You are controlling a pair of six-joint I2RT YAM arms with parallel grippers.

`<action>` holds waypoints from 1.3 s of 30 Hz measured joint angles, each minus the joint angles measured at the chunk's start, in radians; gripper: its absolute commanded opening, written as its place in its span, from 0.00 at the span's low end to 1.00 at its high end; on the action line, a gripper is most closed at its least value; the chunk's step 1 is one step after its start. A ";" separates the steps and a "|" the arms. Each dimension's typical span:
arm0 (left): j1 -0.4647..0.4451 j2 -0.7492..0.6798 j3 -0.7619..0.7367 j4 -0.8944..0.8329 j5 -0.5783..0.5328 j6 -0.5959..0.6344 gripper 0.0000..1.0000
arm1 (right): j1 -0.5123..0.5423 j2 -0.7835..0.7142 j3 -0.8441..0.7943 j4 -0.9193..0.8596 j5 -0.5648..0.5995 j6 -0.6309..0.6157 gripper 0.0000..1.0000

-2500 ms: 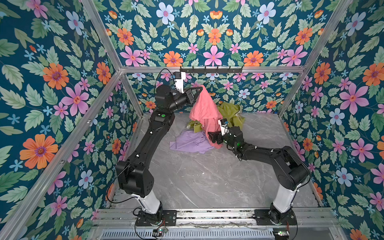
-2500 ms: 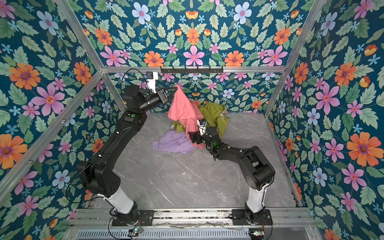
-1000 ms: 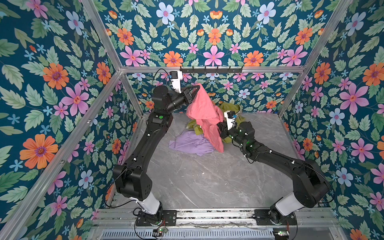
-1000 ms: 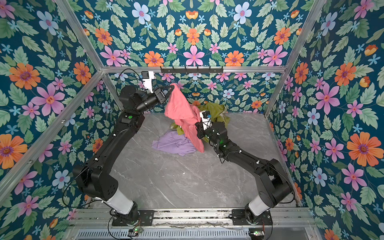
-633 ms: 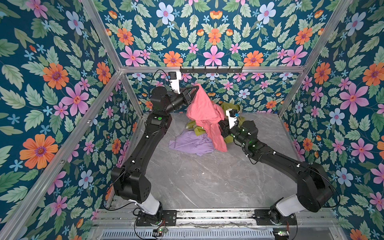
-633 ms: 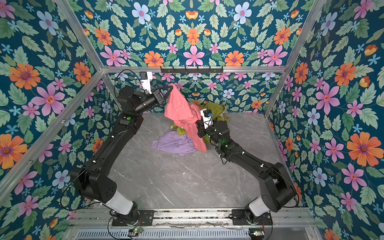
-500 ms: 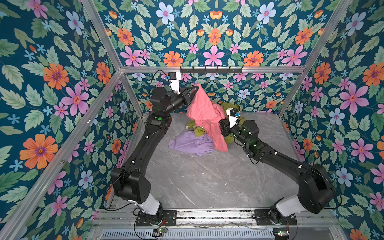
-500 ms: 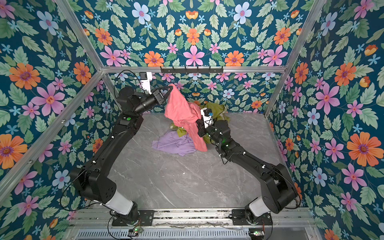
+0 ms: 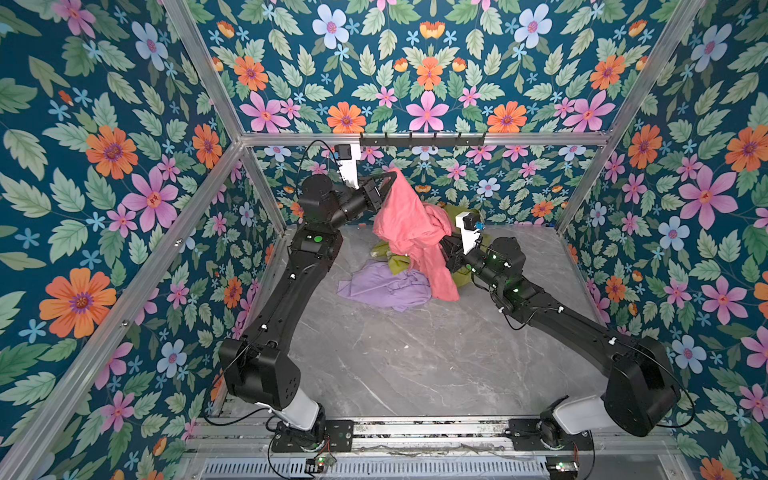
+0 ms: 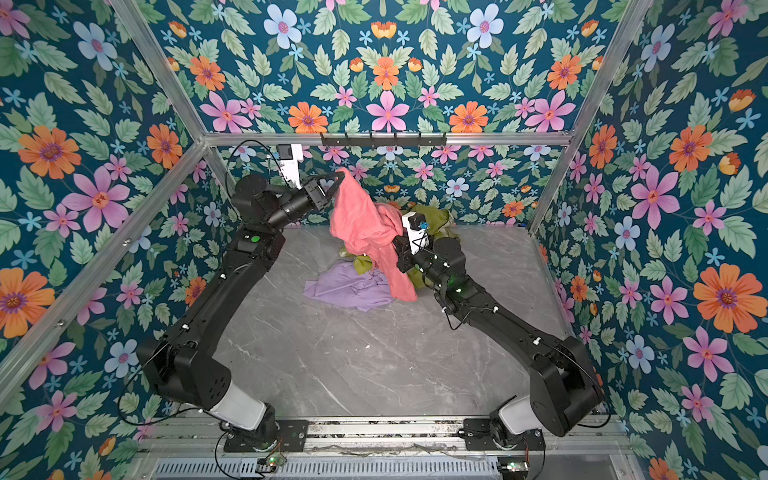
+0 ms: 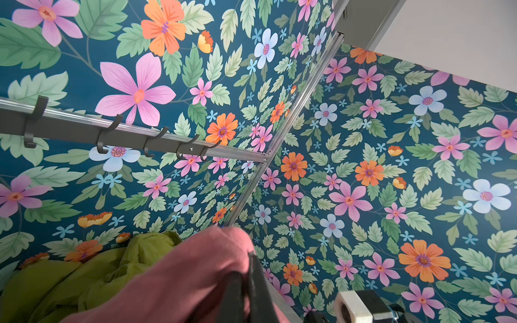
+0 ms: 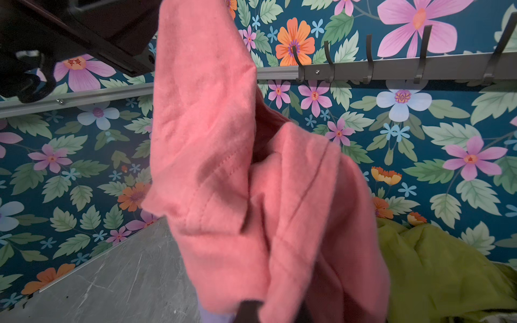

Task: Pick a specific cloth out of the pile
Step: 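Hold the pink cloth raised above the pile with both grippers, then pull the pink cloth toward the robot with both grippers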

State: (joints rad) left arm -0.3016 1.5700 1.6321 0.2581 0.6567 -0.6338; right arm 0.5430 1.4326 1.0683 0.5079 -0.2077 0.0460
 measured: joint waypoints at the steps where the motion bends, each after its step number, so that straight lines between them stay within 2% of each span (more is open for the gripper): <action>1: 0.000 -0.004 0.001 -0.006 -0.001 0.010 0.00 | 0.000 -0.008 0.000 -0.008 -0.002 0.000 0.00; 5: 0.000 -0.020 0.001 -0.039 -0.004 0.017 0.00 | 0.000 -0.049 0.002 -0.053 -0.020 0.001 0.00; 9: 0.000 -0.068 -0.028 -0.100 -0.012 0.037 0.00 | 0.013 -0.131 0.026 -0.182 -0.034 0.011 0.01; 18: -0.003 -0.259 -0.209 -0.214 -0.045 0.091 0.00 | 0.047 -0.338 0.050 -0.536 -0.048 0.026 0.03; 23: -0.017 -0.365 -0.305 -0.267 -0.060 0.104 0.00 | 0.115 -0.431 0.048 -0.689 -0.035 0.022 0.03; 29: -0.073 -0.498 -0.432 -0.329 -0.102 0.113 0.00 | 0.211 -0.516 0.033 -0.837 0.009 0.023 0.03; 39: -0.208 -0.647 -0.649 -0.451 -0.171 0.100 0.00 | 0.222 -0.618 -0.009 -0.980 0.028 0.067 0.03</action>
State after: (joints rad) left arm -0.5091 0.9226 0.9833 -0.1928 0.4854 -0.5339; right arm 0.7647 0.8143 1.0595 -0.4725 -0.1795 0.1131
